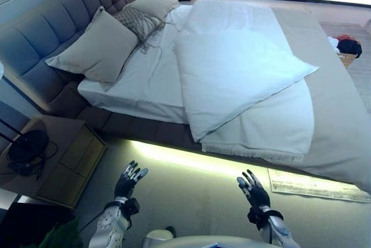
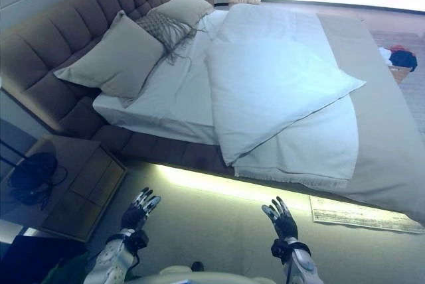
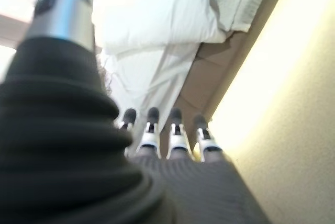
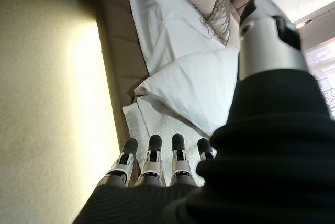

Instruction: Make the bed neatly

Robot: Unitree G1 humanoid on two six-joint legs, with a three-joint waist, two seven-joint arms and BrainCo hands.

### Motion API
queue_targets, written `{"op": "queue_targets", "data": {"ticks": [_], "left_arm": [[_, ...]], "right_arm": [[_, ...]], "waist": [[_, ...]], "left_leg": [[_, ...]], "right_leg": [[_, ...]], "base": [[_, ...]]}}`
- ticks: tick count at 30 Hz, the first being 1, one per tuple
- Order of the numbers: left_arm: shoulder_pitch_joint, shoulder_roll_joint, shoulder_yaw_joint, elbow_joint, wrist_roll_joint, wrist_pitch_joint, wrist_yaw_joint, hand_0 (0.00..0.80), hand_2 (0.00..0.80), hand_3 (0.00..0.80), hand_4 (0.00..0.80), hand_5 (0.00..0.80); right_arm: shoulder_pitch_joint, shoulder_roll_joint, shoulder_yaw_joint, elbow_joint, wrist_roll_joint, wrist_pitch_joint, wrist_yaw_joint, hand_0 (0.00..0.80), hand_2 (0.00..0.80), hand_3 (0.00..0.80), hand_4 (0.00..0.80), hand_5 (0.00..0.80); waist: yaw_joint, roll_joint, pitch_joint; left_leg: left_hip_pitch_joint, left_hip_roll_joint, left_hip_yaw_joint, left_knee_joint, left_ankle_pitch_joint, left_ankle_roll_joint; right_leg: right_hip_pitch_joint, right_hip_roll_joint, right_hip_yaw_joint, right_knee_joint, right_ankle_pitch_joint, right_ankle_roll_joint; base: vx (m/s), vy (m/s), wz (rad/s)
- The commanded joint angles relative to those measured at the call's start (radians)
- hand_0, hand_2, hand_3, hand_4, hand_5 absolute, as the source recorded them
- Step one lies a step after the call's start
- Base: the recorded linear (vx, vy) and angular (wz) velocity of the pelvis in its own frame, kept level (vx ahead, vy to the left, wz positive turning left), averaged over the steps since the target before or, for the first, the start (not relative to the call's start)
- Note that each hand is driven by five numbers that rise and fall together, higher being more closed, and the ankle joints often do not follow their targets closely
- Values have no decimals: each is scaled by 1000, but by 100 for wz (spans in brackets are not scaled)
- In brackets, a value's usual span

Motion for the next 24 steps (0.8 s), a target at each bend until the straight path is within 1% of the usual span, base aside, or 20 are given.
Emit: {"op": "queue_targets", "data": {"ticks": [1,6,9,13,18,20,22,24], "left_arm": [[-76,38,6,-48,-14,-73,2,0,0,0,0,0],[-91,6,-8,-41,-19,-62,31,0,0,0,0,0],[-87,3,-11,-49,0,-48,62,0,0,0,0,0],[-86,3,-2,-39,-18,-31,36,0,0,0,0,0],[-87,2,-1,-27,-12,-14,51,0,0,0,0,0],[-107,3,-12,-14,-9,-10,46,0,0,0,0,0],[-155,-1,-41,9,-25,6,40,0,0,0,0,0],[-189,-1,-60,25,-22,21,35,0,0,0,0,0]], "right_arm": [[-66,-15,4,-50,18,-20,19,0,0,0,0,0],[-94,13,17,-37,8,-16,-9,0,0,0,0,0],[-91,28,16,-34,11,-18,-14,0,0,0,0,0],[-78,42,10,-40,15,-14,-18,0,0,0,0,0],[-68,35,6,-36,17,-13,-4,0,0,0,0,0],[-82,29,10,-30,20,-15,-1,0,0,0,0,0],[-117,20,19,-18,29,-16,-17,0,0,0,0,0],[-138,25,32,-13,42,-23,-49,0,0,0,0,0]], "waist": [[-18,-32,1],[-11,-36,4],[-3,-44,4],[4,-52,-1],[7,-48,-5],[9,-40,0],[20,-29,15],[35,-26,27]], "left_leg": [[-14,-4,28,28,-27,19],[-8,-11,17,33,-34,23],[-3,-4,22,39,-36,18],[5,1,25,37,-36,14],[-1,-2,21,41,-32,14],[-13,-6,16,58,-33,16],[-31,-20,-6,90,-39,26],[-37,-36,-25,116,-48,38]], "right_leg": [[-63,-18,30,-18,103,13],[-55,-17,46,-27,109,12],[-48,-20,39,-26,110,12],[-36,-24,21,-26,106,13],[-40,-32,8,-10,101,14],[-52,-37,6,8,96,12],[-68,-52,2,42,89,10],[-72,-70,-6,69,83,12]], "base": [[-63,32,-1],[-13,-2,-1],[-8,-40,0],[9,-12,1],[18,37,4],[-51,105,2],[-92,127,5],[-29,78,10]]}}
